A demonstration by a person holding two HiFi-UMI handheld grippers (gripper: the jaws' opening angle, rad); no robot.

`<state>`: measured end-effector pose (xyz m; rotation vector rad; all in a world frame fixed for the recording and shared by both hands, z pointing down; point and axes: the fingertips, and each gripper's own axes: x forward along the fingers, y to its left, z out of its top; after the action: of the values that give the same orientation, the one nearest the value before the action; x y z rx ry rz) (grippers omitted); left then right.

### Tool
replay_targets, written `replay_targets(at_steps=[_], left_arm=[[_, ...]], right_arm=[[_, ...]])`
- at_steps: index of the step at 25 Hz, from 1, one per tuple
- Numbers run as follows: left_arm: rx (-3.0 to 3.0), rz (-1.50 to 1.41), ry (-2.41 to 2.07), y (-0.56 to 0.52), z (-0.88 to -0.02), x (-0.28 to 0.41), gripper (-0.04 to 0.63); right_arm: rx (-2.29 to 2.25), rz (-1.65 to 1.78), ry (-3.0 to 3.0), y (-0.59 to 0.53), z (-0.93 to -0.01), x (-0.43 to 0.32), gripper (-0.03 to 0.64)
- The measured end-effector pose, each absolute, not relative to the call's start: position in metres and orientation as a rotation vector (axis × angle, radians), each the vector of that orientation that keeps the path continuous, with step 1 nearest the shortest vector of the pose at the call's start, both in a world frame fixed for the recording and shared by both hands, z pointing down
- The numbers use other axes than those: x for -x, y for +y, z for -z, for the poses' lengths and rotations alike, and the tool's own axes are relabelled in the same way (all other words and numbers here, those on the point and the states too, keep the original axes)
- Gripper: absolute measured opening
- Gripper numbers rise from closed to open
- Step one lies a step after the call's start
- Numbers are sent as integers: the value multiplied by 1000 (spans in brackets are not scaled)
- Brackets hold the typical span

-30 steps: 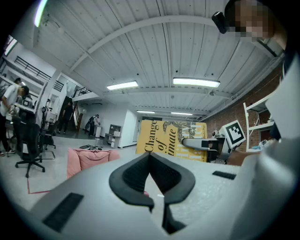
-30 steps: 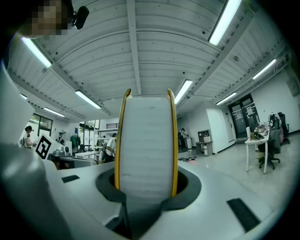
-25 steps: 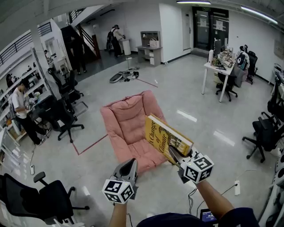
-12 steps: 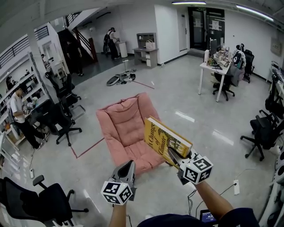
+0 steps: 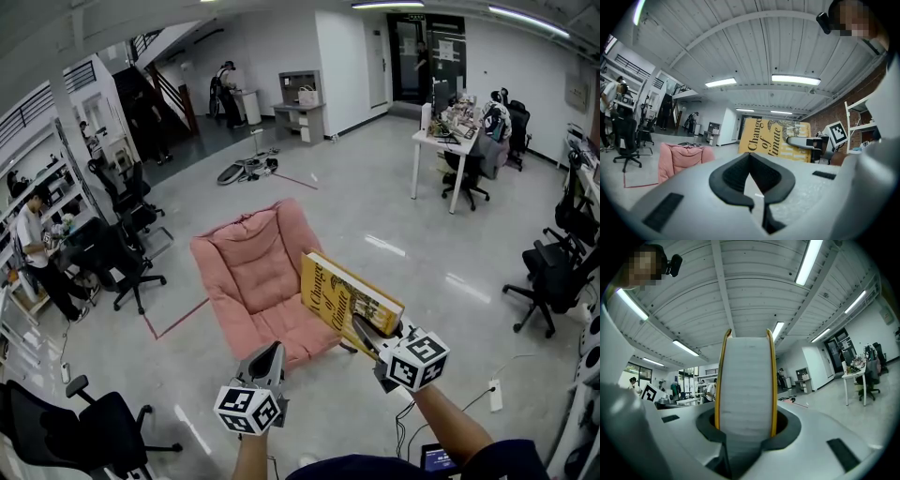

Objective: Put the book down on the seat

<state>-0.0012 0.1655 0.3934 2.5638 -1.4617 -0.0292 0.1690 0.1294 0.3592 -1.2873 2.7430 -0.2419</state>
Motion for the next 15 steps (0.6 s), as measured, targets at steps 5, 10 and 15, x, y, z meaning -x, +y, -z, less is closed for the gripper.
replay_targets(at_steps=[5, 10, 15], left_arm=[[-2562, 35, -1459, 169, -395, -22, 5], [-2553, 17, -1475, 171, -398, -30, 5], [-2555, 15, -1479, 171, -397, -32, 5]], right_arm=[[1270, 259, 2735, 129, -364, -190, 150], [1245, 256, 2737, 127, -364, -198, 150], [1226, 243, 2742, 126, -364, -197, 150]])
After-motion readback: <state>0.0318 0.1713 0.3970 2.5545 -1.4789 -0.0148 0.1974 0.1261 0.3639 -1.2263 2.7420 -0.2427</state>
